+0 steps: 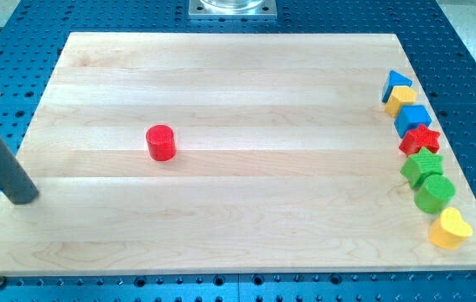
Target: Push the red circle parallel to the hexagon
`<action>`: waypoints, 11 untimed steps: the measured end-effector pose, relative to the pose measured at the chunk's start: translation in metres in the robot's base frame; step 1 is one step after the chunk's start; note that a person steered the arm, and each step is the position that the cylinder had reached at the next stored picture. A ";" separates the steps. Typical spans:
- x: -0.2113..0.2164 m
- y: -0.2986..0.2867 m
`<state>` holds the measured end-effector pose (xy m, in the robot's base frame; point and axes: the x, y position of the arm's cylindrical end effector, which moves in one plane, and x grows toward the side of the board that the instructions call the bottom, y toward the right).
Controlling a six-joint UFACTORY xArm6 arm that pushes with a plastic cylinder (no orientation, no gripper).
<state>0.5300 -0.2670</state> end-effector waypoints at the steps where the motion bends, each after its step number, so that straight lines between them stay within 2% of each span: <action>1: 0.000 0.006; 3: 0.003 0.011; 4: -0.020 0.030; 5: -0.061 0.085; 6: -0.057 0.100; 7: -0.048 0.160; 9: -0.095 0.215; 10: -0.136 0.279; 11: -0.133 0.275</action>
